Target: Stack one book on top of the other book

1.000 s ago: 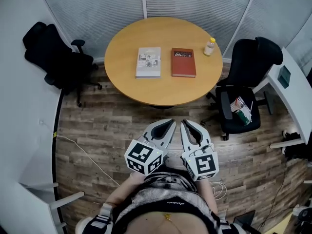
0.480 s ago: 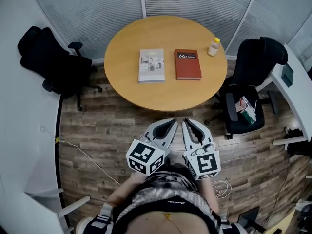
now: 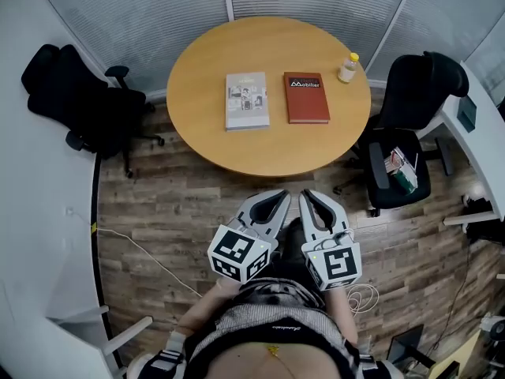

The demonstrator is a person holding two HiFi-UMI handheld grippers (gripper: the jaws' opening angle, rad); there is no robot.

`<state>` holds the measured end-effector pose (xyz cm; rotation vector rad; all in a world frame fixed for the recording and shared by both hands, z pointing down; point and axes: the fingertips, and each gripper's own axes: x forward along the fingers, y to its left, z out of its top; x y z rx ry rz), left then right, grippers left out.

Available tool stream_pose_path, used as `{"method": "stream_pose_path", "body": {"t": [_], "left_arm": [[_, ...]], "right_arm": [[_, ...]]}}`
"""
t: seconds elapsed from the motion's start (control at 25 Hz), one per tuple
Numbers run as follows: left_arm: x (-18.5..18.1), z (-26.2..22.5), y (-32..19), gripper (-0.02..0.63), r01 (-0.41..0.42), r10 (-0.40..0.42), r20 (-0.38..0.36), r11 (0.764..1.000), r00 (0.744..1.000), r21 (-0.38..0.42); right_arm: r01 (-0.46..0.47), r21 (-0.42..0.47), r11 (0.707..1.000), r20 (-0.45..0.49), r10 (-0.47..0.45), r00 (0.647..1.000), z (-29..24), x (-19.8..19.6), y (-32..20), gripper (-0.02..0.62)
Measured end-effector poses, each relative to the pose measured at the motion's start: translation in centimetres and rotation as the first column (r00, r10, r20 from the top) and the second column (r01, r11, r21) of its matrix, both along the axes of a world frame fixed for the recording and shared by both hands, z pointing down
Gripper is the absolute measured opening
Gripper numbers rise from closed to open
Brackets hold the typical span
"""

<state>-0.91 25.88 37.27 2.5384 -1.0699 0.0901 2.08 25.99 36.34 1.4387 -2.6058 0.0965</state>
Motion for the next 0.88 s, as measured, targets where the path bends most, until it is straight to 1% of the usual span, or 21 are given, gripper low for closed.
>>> {"method": "stream_pose_path", "body": {"t": [0.16, 0.32, 0.44, 0.64, 0.76, 0.88], "left_arm": [[0.1, 0.1, -0.8, 0.018, 0.01, -0.01, -0.01, 1.0, 1.0, -0.002], [0.1, 0.0, -2.8, 0.018, 0.025, -0.025, -0.012, 1.0, 1.0, -0.002], [0.2, -0.2, -4.9, 0.018, 0.039, -0.038, -0.005, 0.999, 0.999, 0.01], [1.0, -0.9, -9.2, 0.018, 0.045, -0.046, 0.018, 0.998, 0.999, 0.036], [1.6, -1.2, -11.8, 0.018, 0.047, -0.048, 0.019, 0.998, 0.999, 0.034], [2.4, -1.4, -14.0, 0.018, 0.049, -0.05, 0.015, 0.998, 0.999, 0.032]], "right_arm": [[0.007, -0.024, 1.0, 0.004, -0.007, 1.0, 0.3, 0.0, -0.9, 0.029], [0.027, 0.005, 1.0, 0.023, -0.027, 0.999, -0.1, 0.0, -3.1, 0.029], [0.039, -0.018, 0.999, 0.033, -0.039, 0.999, -0.1, -0.1, -5.0, 0.029], [0.053, 0.023, 0.998, 0.029, -0.054, 0.998, -0.9, 0.9, -9.4, 0.031], [0.05, -0.004, 0.999, 0.033, -0.05, 0.998, -1.1, 1.5, -11.8, 0.029], [0.067, -0.005, 0.998, 0.032, -0.067, 0.997, -1.2, 1.8, -14.0, 0.029]]}}
